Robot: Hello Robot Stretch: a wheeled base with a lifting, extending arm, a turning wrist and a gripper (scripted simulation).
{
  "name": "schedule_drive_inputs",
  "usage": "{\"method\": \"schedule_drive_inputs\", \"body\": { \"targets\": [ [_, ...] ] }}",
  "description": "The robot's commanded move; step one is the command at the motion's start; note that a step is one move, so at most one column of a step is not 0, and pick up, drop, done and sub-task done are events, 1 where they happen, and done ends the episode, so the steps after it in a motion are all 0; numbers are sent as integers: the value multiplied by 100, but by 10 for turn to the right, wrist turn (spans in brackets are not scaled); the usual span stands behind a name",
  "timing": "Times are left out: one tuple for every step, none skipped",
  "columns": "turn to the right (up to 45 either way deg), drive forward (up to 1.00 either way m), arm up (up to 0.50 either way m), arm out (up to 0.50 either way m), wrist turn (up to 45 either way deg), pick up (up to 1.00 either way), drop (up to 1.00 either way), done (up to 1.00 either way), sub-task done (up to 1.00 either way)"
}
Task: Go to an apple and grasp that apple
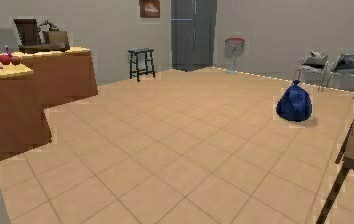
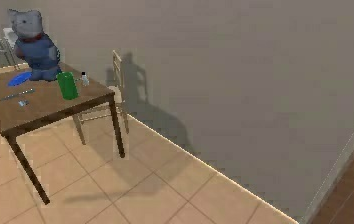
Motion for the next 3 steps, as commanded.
{"method": "schedule_drive_inputs", "body": {
  "targets": [
    [0,45,0,0,0,0,0,0,0],
    [-450,0,0,0,0,0,0,0,0],
    [0,100,0,0,0,0,0,0,0]
  ]
}}
